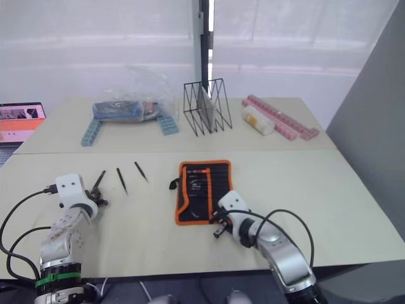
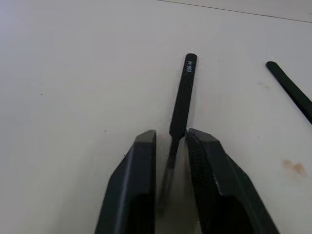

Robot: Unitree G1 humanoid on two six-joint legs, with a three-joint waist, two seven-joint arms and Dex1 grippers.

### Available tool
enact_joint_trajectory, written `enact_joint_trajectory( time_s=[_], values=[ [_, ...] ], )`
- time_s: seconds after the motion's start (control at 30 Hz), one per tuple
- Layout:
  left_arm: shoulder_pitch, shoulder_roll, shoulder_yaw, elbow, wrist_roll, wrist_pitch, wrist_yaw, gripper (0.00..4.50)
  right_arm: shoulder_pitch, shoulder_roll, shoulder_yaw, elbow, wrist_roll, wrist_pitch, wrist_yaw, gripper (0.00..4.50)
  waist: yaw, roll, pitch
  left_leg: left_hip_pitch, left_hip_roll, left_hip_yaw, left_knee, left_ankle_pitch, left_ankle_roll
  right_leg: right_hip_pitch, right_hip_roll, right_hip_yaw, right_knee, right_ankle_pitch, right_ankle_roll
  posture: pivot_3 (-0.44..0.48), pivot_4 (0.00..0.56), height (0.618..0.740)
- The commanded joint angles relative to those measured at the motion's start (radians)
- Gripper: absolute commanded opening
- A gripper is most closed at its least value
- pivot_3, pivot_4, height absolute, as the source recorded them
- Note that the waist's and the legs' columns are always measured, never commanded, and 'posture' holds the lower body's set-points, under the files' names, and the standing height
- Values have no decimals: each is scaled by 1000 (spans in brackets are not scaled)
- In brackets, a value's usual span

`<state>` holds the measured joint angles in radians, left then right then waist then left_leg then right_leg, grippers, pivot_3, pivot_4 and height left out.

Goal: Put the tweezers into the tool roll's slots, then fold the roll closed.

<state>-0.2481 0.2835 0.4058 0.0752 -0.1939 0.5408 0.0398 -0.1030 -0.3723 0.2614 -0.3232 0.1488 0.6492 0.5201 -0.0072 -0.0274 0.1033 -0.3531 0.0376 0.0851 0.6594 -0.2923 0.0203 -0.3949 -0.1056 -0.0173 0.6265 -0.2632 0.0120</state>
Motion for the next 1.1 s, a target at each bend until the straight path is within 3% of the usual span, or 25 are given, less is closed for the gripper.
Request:
enact_joint_trajectory(
  time_s=[0.03, 0.4, 0.67, 0.9, 1.1],
  values=[
    [-5, -13, -19, 40, -9, -11, -23, 30, 25, -4, 40, 52, -12, 40, 4, 0, 2, 0, 0, 0, 0, 0, 0, 0, 0, -1, 0, 0, 0, 0, 0, 0, 150, 737],
    [-6, 39, 30, 44, -12, -125, -50, 30, 24, 0, 41, 53, -13, 38, 4, 0, 7, -1, 1, -3, 0, 0, -1, 0, 0, -6, -1, 0, 0, 0, 0, 0, 150, 737],
    [-10, 187, -34, -124, -45, -225, -280, 30, 26, 1, 42, 47, -13, 47, 4, 0, -7, -6, 4, -16, 0, 0, -1, 1, -2, -19, -3, -6, 0, 5, -3, 0, 150, 737],
    [-152, 222, -236, -184, -135, -173, -560, 30, 19, 9, 53, 49, -13, 57, 0, 0, -5, -5, 5, -19, 0, 0, -2, 1, -2, -23, -10, -24, -2, 10, -5, 0, 150, 737],
    [-388, 116, -498, -14, -140, -119, -804, 30, 27, 14, 50, 40, -19, 64, -14, 0, -9, -4, 6, -20, 0, 1, 0, 7, 9, -17, -6, -26, -2, 10, -4, 0, 150, 737]
  ],
)
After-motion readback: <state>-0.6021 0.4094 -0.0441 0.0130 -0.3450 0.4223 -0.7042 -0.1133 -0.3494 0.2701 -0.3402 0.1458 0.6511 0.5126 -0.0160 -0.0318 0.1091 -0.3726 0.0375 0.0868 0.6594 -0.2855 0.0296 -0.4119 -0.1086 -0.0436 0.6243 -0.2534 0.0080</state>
